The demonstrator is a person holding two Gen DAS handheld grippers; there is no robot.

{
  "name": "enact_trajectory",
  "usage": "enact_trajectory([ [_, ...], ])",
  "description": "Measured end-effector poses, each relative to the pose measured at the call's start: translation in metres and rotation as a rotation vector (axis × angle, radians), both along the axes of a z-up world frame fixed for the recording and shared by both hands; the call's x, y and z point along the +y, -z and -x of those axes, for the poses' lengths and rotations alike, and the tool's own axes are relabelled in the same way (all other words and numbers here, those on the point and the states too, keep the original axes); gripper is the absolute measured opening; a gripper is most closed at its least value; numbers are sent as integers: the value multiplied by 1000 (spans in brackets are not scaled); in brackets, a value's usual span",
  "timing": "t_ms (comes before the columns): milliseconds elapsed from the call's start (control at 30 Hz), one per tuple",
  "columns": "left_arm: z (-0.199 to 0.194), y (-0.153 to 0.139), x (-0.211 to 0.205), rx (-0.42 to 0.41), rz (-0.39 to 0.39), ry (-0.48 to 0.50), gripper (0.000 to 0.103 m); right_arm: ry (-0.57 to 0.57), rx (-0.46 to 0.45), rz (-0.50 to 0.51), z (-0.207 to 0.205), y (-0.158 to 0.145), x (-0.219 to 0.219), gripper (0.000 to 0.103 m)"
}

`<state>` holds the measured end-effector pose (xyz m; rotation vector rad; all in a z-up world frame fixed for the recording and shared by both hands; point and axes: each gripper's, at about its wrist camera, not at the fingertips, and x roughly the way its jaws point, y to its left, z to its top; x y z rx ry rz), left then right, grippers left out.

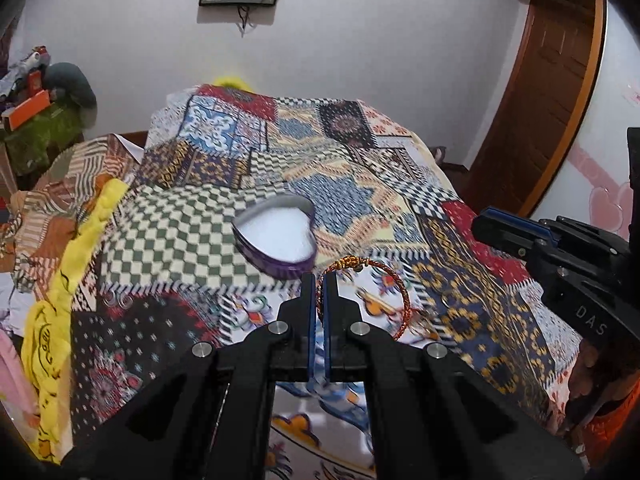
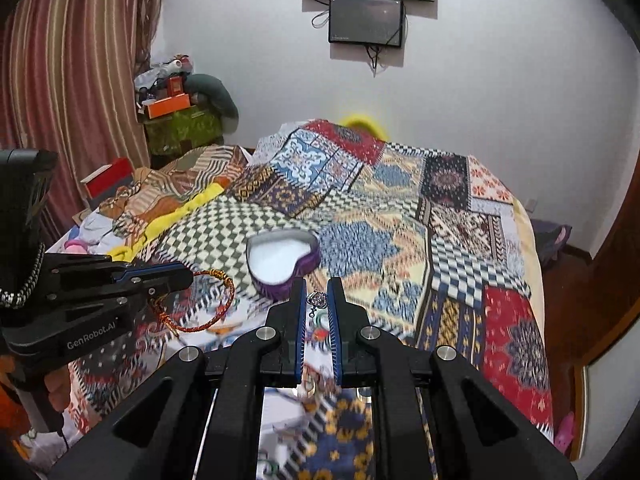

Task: Organize jewelry
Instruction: 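Carry both items into the purple heart tin and open both tools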

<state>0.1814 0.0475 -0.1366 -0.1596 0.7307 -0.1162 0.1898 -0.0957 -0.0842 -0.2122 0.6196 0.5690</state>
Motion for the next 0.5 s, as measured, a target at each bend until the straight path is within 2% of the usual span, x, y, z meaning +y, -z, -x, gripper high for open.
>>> enact_trajectory([
  [267, -28, 1, 19, -18, -27, -35, 1, -6, -24, 4, -27, -4, 18, 9],
  [500, -57, 11, 29, -7, -30, -46, 1, -26, -7, 5, -52, 1, 31, 9],
])
